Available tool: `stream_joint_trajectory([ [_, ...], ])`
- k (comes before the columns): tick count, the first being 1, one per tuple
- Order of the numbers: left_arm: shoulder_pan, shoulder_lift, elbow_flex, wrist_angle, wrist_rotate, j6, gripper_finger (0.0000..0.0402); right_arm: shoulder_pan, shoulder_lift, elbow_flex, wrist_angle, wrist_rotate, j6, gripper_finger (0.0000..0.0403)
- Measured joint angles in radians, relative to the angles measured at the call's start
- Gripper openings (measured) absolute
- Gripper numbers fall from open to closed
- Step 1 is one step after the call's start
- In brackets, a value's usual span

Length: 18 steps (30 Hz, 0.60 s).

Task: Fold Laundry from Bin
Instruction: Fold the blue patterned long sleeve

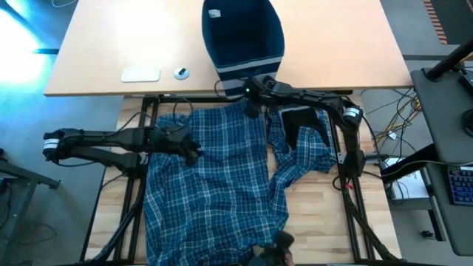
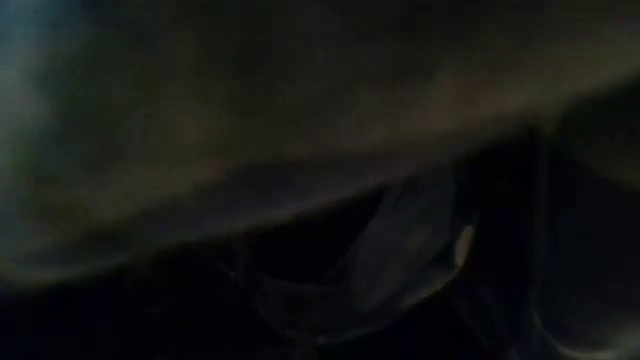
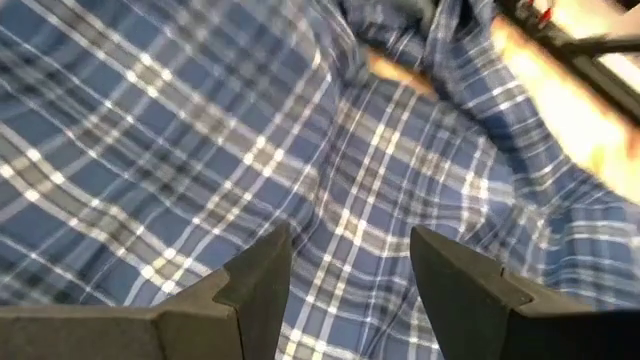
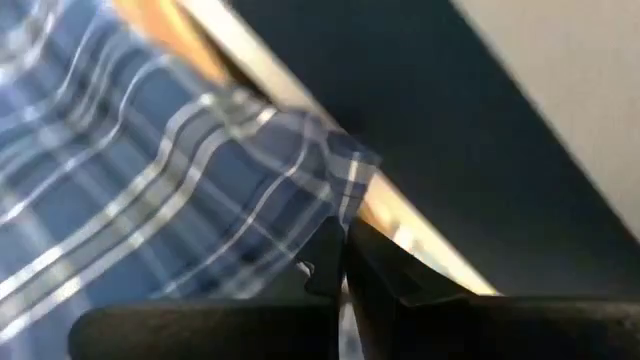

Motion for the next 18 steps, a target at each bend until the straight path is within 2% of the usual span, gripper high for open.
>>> stream_joint_trajectory([
  [5,0.000,0.059,0.000,0.001,0.000,-0.025,0.0190,-0.047,0.055,0.000,0.175,-0.009,-0.132,0.0013],
  [8,0.000,0.074,0.000,0.002,0.000,-0.035,0.0190,-0.071,0.063,0.000,0.191,-0.058,-0.157,0.0031],
  [13,0.026,0.077,0.000,0.001,-0.008,-0.042,0.0190,-0.097,0.053,-0.001,0.038,-0.121,-0.022,0.0088],
  [18,0.115,0.082,0.000,0.002,0.012,0.005,0.0190,-0.095,-0.011,0.027,-0.177,-0.181,0.173,0.0143],
])
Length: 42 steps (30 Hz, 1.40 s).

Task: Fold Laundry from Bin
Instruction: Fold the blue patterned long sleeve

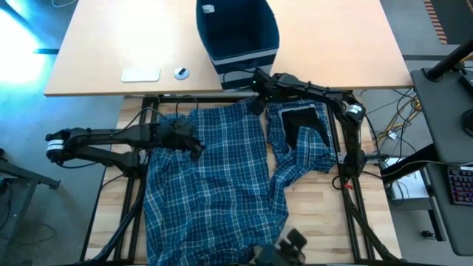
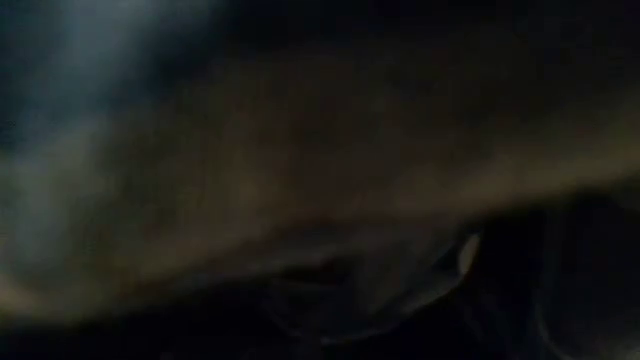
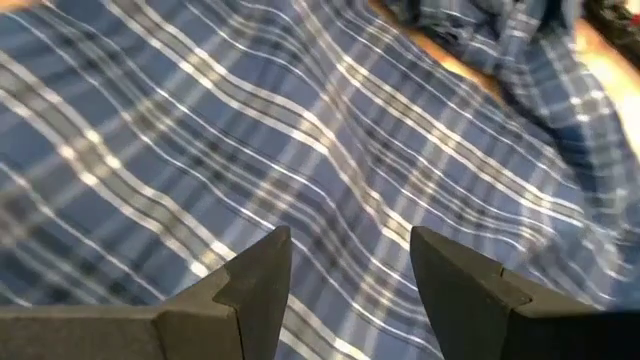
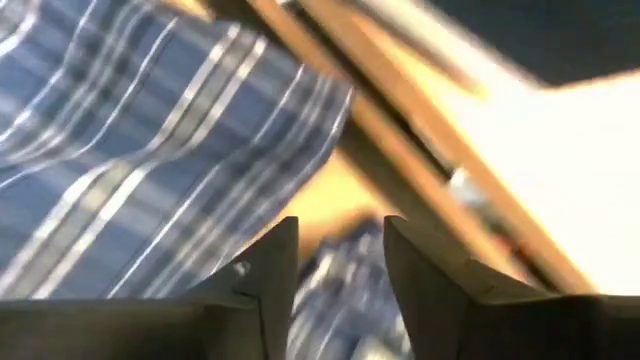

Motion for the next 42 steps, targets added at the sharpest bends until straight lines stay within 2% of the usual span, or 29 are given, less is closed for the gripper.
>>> stream_joint_trajectory([
  [5,0.084,0.065,0.000,0.022,0.002,0.103,0.0190,0.034,-0.050,-0.015,-0.110,-0.228,0.173,0.0164],
  [7,0.107,0.127,0.000,0.048,-0.004,0.112,0.0190,0.083,-0.057,-0.040,-0.114,-0.276,0.208,0.0166],
  [15,0.158,0.431,-0.002,0.190,-0.146,0.122,0.0190,0.345,-0.054,-0.228,-0.076,-0.274,0.345,0.0167],
  [20,0.175,0.581,0.002,0.242,-0.298,0.122,0.0190,0.432,-0.054,-0.337,0.028,-0.247,0.401,0.0167],
  [23,0.180,0.623,0.004,0.285,-0.340,0.120,0.0190,0.456,-0.054,-0.394,0.030,-0.204,0.411,0.0167],
  [26,0.181,0.609,0.014,0.276,-0.339,0.121,0.0190,0.452,-0.054,-0.438,0.012,-0.162,0.412,0.0167],
  [29,0.182,0.554,0.038,0.201,-0.319,0.129,0.0190,0.431,-0.060,-0.451,-0.006,-0.139,0.386,0.0167],
  [33,0.178,0.406,0.102,0.054,-0.316,0.130,0.0190,0.427,-0.114,-0.435,-0.027,-0.079,0.319,0.0166],
  [36,0.143,0.275,0.127,-0.066,-0.242,0.120,0.0190,0.457,-0.222,-0.417,-0.016,-0.056,0.317,0.0167],
  [39,0.067,0.138,0.125,-0.100,-0.134,0.073,0.0190,0.519,-0.316,-0.431,-0.035,-0.063,0.382,0.0167],
  [42,-0.045,0.038,0.081,-0.080,-0.068,-0.034,0.0190,0.593,-0.391,-0.452,-0.108,-0.094,0.599,0.0167],
])
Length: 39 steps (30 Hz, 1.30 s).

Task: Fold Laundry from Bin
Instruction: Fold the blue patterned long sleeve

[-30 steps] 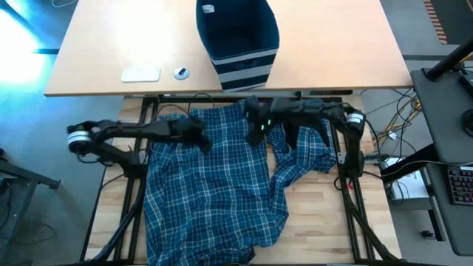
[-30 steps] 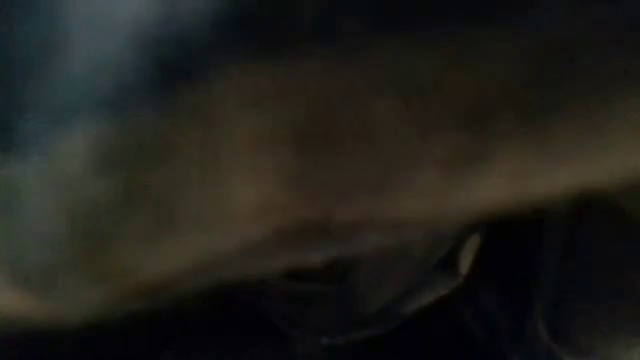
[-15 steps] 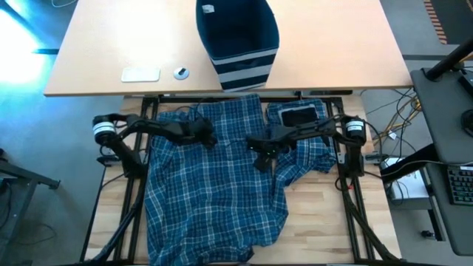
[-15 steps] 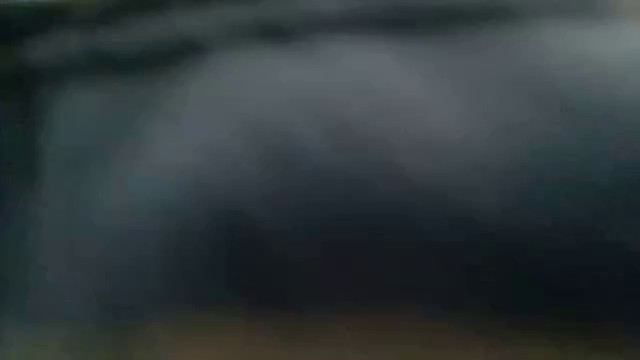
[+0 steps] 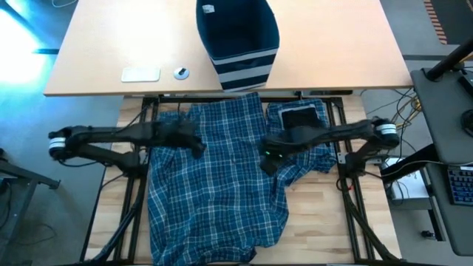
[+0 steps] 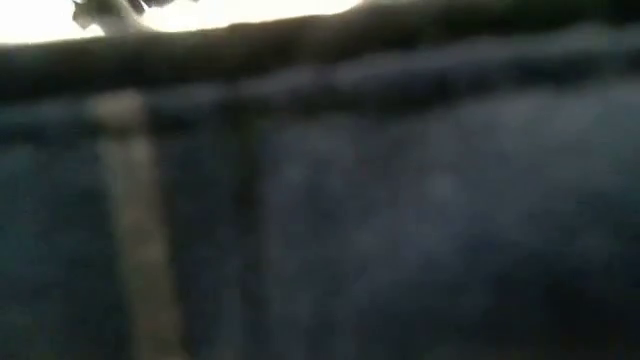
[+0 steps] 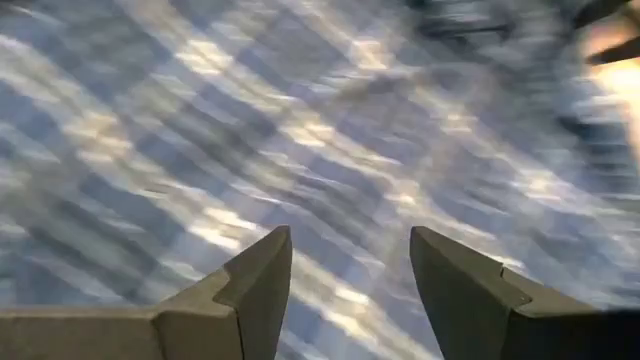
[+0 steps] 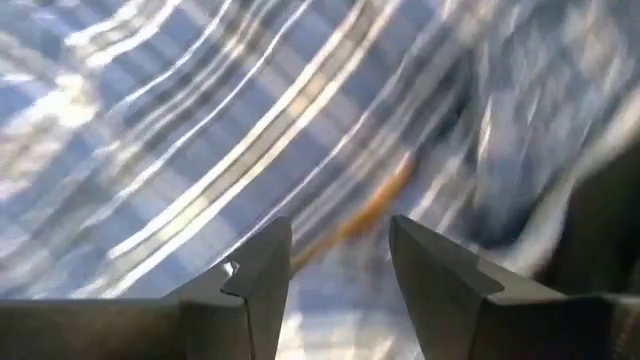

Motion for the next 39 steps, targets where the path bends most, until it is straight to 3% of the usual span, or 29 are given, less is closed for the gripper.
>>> stream_joint_trajectory([
  [3,-0.142,-0.061,-0.050,0.087,-0.016,-0.139,0.0190,0.066,-0.078,-0.016,-0.083,-0.014,0.199,0.0168],
  [6,-0.289,-0.076,-0.100,0.180,-0.087,-0.207,0.0190,0.109,-0.146,-0.041,-0.178,0.052,0.314,0.0178],
  [11,-0.471,-0.054,-0.130,0.253,-0.223,-0.285,0.0190,0.061,-0.248,-0.143,-0.245,0.117,0.400,0.0200],
  [15,-0.550,-0.018,-0.130,0.257,-0.237,-0.347,0.0190,0.045,-0.243,-0.224,-0.179,0.113,0.371,0.0224],
  [22,-0.622,0.050,-0.118,0.259,-0.242,-0.402,0.0190,0.064,-0.123,-0.258,-0.222,0.116,0.254,0.0283],
  [27,-0.623,0.100,-0.095,0.260,-0.242,-0.406,0.0190,0.086,-0.020,-0.240,-0.223,0.113,0.385,0.0304],
  [34,-0.621,0.152,-0.057,0.261,-0.243,-0.399,0.0190,0.113,0.098,-0.184,-0.304,0.194,0.573,0.0293],
  [39,-0.620,0.174,-0.048,0.261,-0.250,-0.396,0.0190,0.096,0.165,-0.184,-0.316,0.186,0.589,0.0250],
])
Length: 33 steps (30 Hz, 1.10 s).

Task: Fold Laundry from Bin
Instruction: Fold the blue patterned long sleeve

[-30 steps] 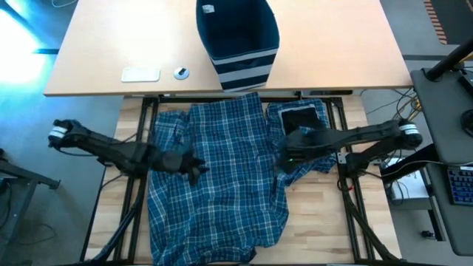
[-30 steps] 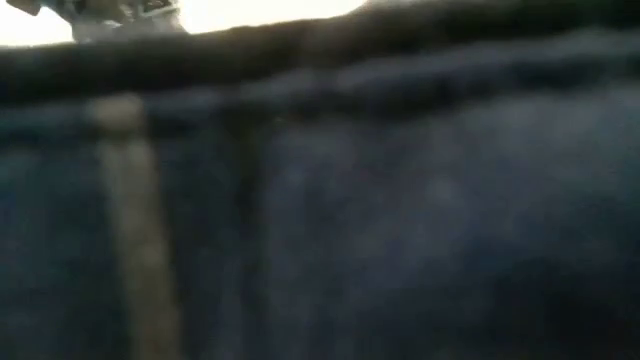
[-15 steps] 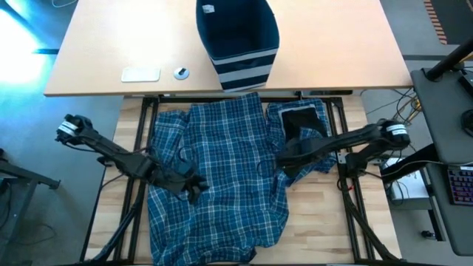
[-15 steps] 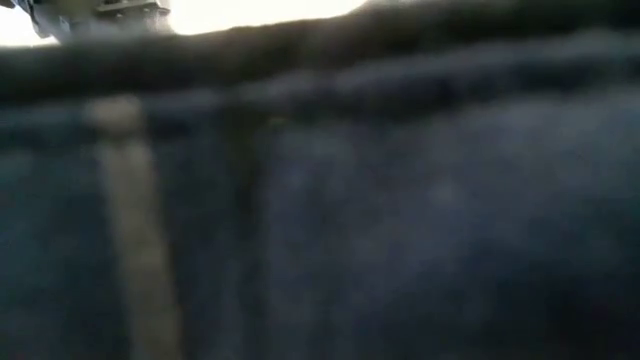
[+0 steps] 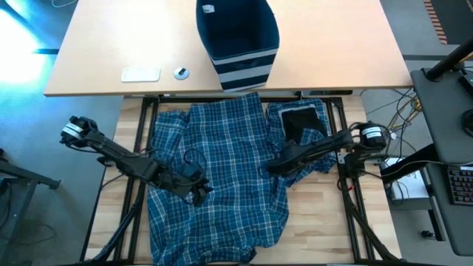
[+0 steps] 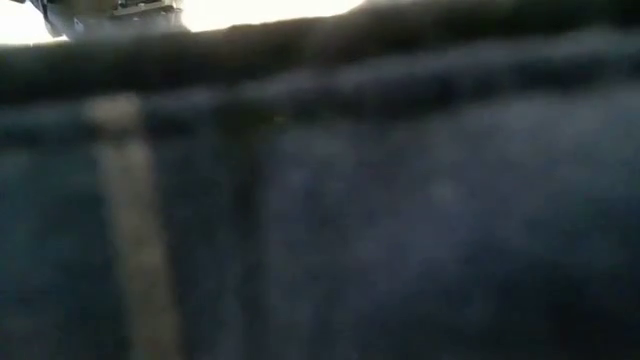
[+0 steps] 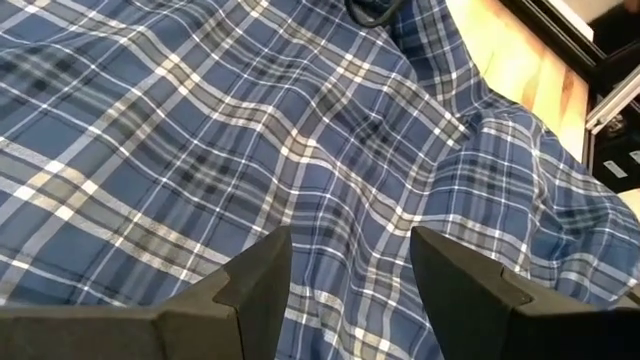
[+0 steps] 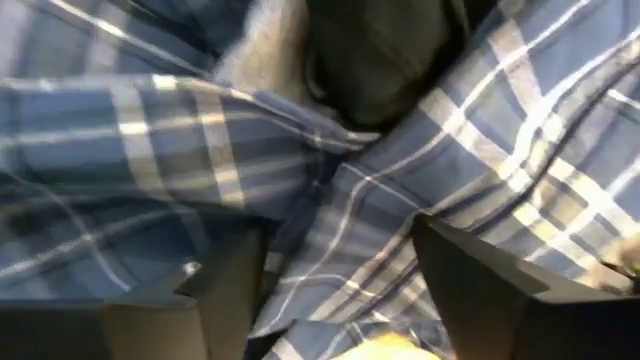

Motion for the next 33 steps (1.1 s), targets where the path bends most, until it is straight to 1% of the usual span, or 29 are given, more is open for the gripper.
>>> stream_joint_trajectory([
  [3,0.000,0.002,0.000,0.000,0.000,0.000,0.0190,0.010,0.005,0.026,-0.041,-0.002,0.008,0.0200],
  [8,0.000,0.002,0.000,-0.001,-0.001,0.002,0.0190,0.021,-0.023,0.083,-0.142,-0.001,0.004,0.0091],
  [11,0.000,0.002,0.000,-0.002,-0.002,0.013,0.0190,0.020,-0.046,0.109,-0.181,0.006,-0.038,0.0028],
  [12,0.000,0.002,0.000,-0.002,-0.002,0.019,0.0190,0.019,-0.056,0.119,-0.193,0.006,-0.047,0.0019],
  [18,0.000,0.001,0.000,-0.002,-0.002,0.025,0.0190,0.021,-0.143,0.220,-0.226,0.006,-0.072,0.0009],
  [20,0.000,0.000,0.000,-0.001,-0.001,0.025,0.0190,0.021,-0.175,0.273,-0.217,0.007,-0.096,0.0009],
  [24,0.000,-0.005,0.001,-0.001,-0.001,0.029,0.0190,0.021,-0.219,0.399,-0.167,0.042,-0.149,0.0009],
  [28,0.000,-0.009,0.034,0.000,-0.002,0.077,0.0190,0.007,-0.236,0.510,-0.026,0.081,-0.251,0.0009],
  [33,0.000,-0.009,0.103,-0.004,-0.015,0.190,0.0190,-0.077,-0.234,0.583,0.208,0.084,-0.401,0.0009],
])
